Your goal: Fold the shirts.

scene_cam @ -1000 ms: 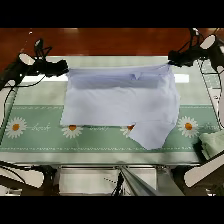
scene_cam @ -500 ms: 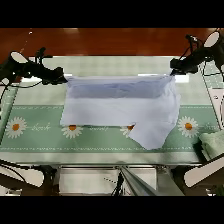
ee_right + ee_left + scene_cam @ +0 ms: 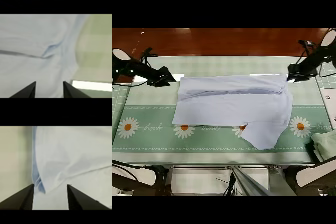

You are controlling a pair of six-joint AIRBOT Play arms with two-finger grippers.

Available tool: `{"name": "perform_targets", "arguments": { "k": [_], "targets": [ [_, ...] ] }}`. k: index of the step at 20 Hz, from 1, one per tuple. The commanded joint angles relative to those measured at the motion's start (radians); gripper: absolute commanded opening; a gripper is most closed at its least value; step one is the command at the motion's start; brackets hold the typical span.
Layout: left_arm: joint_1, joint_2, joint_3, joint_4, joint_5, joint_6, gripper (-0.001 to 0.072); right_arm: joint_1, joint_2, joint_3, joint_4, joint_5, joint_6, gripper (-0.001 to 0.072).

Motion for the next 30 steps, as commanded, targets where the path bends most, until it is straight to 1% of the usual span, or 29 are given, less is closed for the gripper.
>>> {"name": "perform_targets", "arguments": {
  "k": [1, 2, 3, 5, 7, 8, 11, 17, 19, 22, 23, 24, 25, 27, 28, 30],
  "targets": [
    [0.1, 0.054, -0.045, 0.014, -0.172, 0.019, 0.0475, -0.072, 0.081, -0.046, -0.132, 0.084, 0.007, 0.0449],
    [0.126, 0.09, -0.119, 0.014, -0.174, 0.041, 0.0475, -0.107, 0.118, -0.101, -0.105, 0.079, 0.005, 0.0456],
    [0.151, 0.132, -0.216, 0.014, -0.153, 0.064, 0.0475, -0.139, 0.157, -0.168, -0.061, 0.058, -0.002, 0.0535],
    [0.192, 0.204, -0.404, 0.0, -0.1, 0.102, 0.0476, -0.199, 0.245, -0.332, 0.066, -0.007, -0.041, 0.0548],
    [0.217, 0.243, -0.536, -0.027, -0.087, 0.16, 0.0595, -0.235, 0.326, -0.479, 0.173, -0.095, -0.082, 0.0548],
    [0.223, 0.247, -0.576, -0.042, -0.087, 0.179, 0.0595, -0.243, 0.364, -0.539, 0.198, -0.142, -0.084, 0.0547],
    [0.214, 0.245, -0.653, -0.055, -0.05, 0.199, 0.0594, -0.244, 0.439, -0.657, 0.203, -0.226, -0.083, 0.0543],
    [0.145, 0.227, -0.7, -0.079, 0.058, 0.201, 0.0586, -0.244, 0.478, -0.723, 0.2, -0.232, -0.088, 0.0542],
    [0.105, 0.213, -0.7, -0.141, 0.111, 0.201, 0.0583, -0.244, 0.478, -0.723, 0.201, -0.23, -0.088, 0.0542],
    [0.034, 0.175, -0.699, -0.249, 0.143, 0.245, 0.0567, -0.244, 0.488, -0.722, 0.197, -0.205, -0.089, 0.0542],
    [0.013, 0.158, -0.698, -0.251, 0.14, 0.246, 0.0469, -0.244, 0.499, -0.723, 0.185, -0.206, -0.089, 0.0542],
    [0.0, 0.138, -0.698, -0.251, 0.13, 0.246, 0.0154, -0.244, 0.509, -0.723, 0.168, -0.206, -0.089, 0.0542],
    [-0.006, 0.125, -0.698, -0.251, 0.123, 0.246, 0.0022, -0.245, 0.52, -0.723, 0.134, -0.205, -0.089, 0.0541],
    [0.002, 0.122, -0.698, -0.251, 0.113, 0.253, 0.0021, -0.256, 0.534, -0.726, 0.038, -0.175, -0.088, 0.0539],
    [0.012, 0.125, -0.696, -0.251, 0.105, 0.253, 0.0021, -0.286, 0.55, -0.747, 0.042, -0.179, -0.077, 0.0524],
    [0.036, 0.128, -0.694, -0.252, 0.084, 0.265, 0.0021, -0.357, 0.589, -0.829, 0.094, -0.187, -0.077, 0.0518]
  ]
}}
